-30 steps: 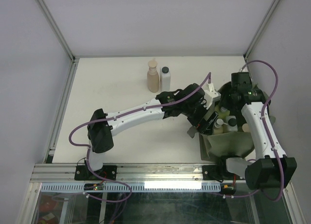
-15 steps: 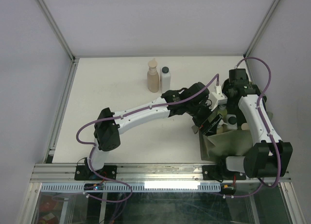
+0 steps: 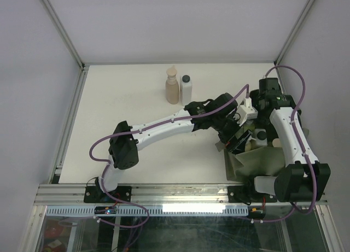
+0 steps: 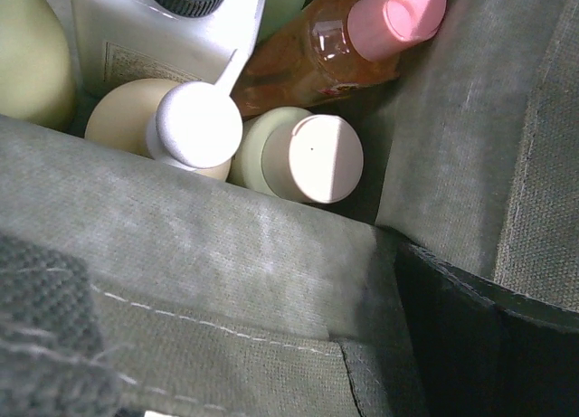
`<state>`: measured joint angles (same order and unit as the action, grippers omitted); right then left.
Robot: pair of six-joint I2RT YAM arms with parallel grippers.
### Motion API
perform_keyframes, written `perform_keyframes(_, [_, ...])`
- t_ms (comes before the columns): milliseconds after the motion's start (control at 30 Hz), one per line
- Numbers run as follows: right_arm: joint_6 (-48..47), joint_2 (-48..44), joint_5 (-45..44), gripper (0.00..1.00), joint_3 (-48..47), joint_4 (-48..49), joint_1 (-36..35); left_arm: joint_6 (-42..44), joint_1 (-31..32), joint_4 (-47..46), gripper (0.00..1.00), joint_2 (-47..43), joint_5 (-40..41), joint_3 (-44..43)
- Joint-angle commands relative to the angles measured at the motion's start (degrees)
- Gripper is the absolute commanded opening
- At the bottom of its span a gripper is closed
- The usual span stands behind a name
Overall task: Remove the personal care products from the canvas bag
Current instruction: Take out the care product from the canvas bag.
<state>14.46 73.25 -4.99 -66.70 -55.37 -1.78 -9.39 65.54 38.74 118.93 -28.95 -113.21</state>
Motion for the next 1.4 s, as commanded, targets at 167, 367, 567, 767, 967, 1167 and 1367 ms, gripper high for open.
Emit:
perform_keyframes(167, [0.5, -1.3, 4.8, 0.52, 0.4, -1.8, -0.3, 2.0, 1.2, 2.5, 0.99, 1.3, -2.3, -1.5])
perform_keyframes(367, [1.5, -1.1, 4.6, 0.50, 1.6, -1.8, -1.4, 1.8, 1.2, 2.7, 0.99, 0.7, -1.1, -1.1])
perform_keyframes(567, [1.9, -0.9, 2.3, 0.46, 2.3, -1.6, -2.3, 1.8, 1.3, 2.6, 0.99, 0.4, -0.8, -0.8])
perform_keyframes(767, [2.2, -0.5, 0.1, 0.20, 2.2, -0.4, -2.9, 1.7, 1.3, 2.7, 0.99, 0.1, -0.4, -0.4])
perform_keyframes(967, [0.4, 0.5, -2.8, 0.35, 1.5, 0.8, -3.1, 1.5, 1.2, 2.7, 0.99, -0.6, -0.3, 0.4])
perform_keyframes(1167, [-0.4, 0.6, -2.6, 0.40, 2.7, 2.0, -3.2, 1.4, 1.2, 2.7, 0.99, -1.4, -0.1, 1.4])
perform_keyframes(1367, [-0.2, 0.3, -2.6, 0.42, 4.4, 2.9, -3.9, 1.3, 1.3, 2.0, 0.99, -2.3, 0.4, 2.7])
